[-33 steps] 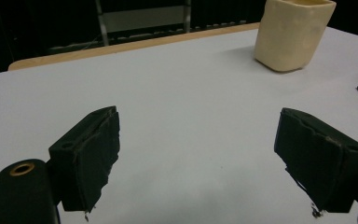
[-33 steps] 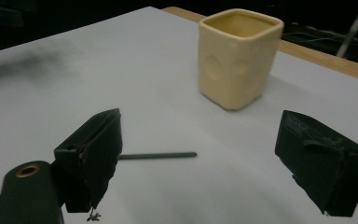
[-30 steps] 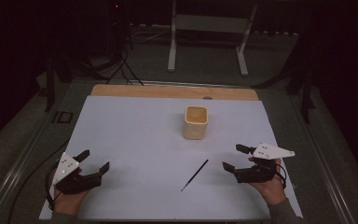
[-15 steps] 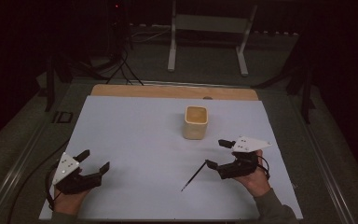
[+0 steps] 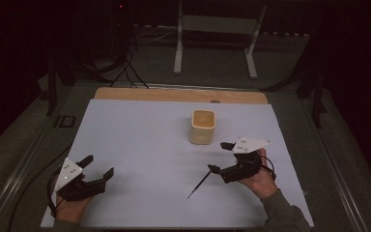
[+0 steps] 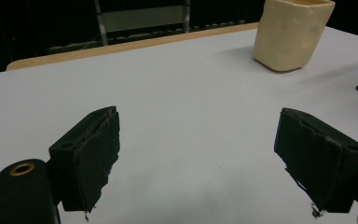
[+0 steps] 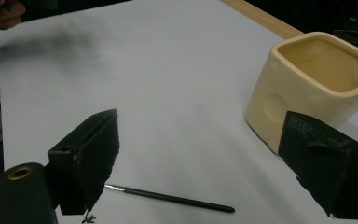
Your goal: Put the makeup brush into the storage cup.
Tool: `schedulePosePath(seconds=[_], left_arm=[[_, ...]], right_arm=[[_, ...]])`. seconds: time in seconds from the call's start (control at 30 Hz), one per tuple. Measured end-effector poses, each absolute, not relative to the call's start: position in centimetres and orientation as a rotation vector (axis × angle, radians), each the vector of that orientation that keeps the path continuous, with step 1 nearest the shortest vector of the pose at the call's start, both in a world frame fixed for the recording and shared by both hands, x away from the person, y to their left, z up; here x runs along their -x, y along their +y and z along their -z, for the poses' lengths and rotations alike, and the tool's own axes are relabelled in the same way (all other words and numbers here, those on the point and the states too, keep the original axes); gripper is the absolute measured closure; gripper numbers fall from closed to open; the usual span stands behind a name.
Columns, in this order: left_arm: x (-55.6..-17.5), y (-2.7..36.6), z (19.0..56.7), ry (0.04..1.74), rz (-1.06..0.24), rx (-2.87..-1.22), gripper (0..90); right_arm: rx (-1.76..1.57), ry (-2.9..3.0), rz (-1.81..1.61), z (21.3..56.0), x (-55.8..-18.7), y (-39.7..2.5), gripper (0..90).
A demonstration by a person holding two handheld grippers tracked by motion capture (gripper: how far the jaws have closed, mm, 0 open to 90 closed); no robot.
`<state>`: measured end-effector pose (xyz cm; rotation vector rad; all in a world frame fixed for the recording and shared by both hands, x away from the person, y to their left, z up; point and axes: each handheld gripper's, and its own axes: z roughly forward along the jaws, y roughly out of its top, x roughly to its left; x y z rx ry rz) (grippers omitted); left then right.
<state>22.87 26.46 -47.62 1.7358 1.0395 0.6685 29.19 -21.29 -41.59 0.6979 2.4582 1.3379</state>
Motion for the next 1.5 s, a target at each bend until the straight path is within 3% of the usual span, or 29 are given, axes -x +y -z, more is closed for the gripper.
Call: schedulePosePath(seconds=[1.07,1.5], left_arm=[[-22.8,26.5,47.6,1.039,-0.670,-1.729,15.3],[-22.8,26.5,47.6,1.037,-0.670,-1.731,15.3]], right_arm=[[-0.532,2.768,-0.875,40.6,-30.5,-19.0,12.2],[-0.509,2.806,-0.866,41.6,-30.6,-18.3,12.3]])
